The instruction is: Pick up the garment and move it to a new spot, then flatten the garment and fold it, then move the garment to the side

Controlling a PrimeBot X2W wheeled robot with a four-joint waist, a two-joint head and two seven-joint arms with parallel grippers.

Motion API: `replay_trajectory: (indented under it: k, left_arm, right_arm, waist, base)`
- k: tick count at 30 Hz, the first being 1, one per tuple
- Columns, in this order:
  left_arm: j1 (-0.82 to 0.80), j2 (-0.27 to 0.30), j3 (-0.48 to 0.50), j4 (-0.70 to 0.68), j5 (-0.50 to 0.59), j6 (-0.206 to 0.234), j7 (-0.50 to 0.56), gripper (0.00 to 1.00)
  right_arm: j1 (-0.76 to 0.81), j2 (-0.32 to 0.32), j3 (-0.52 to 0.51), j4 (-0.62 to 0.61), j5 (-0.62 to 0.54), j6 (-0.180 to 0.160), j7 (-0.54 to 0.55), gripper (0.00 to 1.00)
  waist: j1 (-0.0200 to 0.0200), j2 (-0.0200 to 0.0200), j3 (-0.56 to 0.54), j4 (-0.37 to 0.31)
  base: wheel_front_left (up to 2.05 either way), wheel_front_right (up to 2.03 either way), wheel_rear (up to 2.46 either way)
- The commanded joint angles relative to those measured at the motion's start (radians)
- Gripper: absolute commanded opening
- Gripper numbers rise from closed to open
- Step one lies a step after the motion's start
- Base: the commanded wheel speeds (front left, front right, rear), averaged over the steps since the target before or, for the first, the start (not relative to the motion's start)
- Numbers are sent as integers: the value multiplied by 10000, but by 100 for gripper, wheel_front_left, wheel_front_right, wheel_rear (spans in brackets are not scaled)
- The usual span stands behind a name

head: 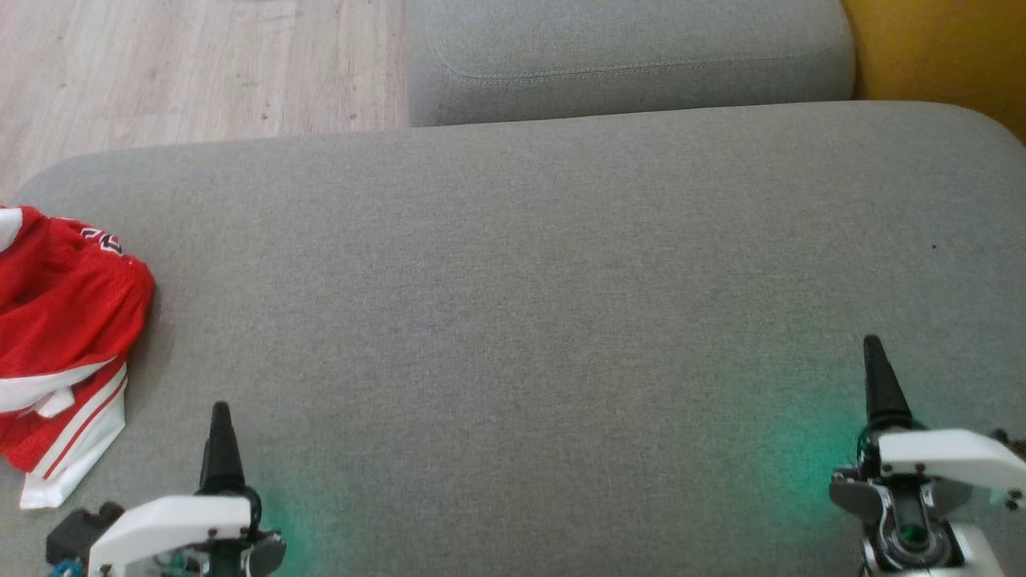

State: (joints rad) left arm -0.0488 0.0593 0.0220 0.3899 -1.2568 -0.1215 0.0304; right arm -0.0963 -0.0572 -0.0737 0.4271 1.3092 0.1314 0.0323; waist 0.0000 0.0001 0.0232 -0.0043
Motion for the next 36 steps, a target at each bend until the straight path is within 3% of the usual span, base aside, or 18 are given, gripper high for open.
replay_trajectory:
  k: [1, 36]
  left_arm:
    - [-568, 242, -18, -222, 309, 69, -121, 100]
    - [-796, 515, -659, 251, 5037, 852, -1189, 100]
  right_arm:
    - [-691, -233, 91, -284, -301, -2, -157, 100]
    - [-1136, 53, 557, 483, -5573, -4, -1219, 100]
  waist:
    - [0, -1, 12, -2]
    - [0, -1, 120, -222]
  base:
    - [0, 0, 0]
    - [0, 0, 0]
